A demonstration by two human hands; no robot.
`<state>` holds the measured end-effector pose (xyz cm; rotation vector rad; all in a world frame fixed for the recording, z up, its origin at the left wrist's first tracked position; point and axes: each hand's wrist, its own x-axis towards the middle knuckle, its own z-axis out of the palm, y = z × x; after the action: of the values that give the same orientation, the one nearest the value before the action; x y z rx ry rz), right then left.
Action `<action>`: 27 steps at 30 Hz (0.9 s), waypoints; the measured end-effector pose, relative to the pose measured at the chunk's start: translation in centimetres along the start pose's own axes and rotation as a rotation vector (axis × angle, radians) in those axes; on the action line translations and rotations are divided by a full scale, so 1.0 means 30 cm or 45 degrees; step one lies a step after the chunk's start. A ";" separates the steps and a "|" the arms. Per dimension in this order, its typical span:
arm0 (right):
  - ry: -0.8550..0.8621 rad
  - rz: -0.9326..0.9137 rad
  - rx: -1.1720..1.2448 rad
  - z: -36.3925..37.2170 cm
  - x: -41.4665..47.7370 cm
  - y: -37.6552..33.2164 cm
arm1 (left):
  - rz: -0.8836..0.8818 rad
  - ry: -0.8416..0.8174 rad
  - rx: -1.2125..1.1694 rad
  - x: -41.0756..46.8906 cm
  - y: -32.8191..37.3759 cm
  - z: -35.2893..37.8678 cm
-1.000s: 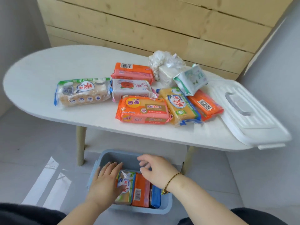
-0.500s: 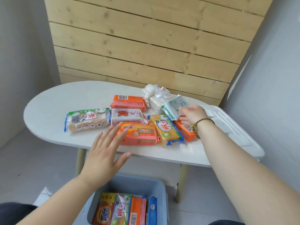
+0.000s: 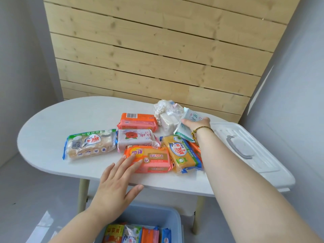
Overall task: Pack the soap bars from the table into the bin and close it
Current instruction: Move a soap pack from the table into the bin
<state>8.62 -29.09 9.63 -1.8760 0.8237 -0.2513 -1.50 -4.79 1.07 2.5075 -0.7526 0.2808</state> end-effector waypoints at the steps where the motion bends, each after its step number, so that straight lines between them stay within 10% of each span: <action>1: -0.031 -0.075 0.021 0.007 0.006 0.010 | 0.001 -0.012 0.021 0.001 0.005 -0.005; 27: -0.362 -0.461 0.279 -0.075 -0.205 0.002 | -0.071 -0.112 -0.020 -0.003 -0.015 0.014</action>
<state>2.86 -26.81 11.75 -1.7899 0.2501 -0.2774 -1.30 -4.65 0.51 2.5353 -0.7148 0.1451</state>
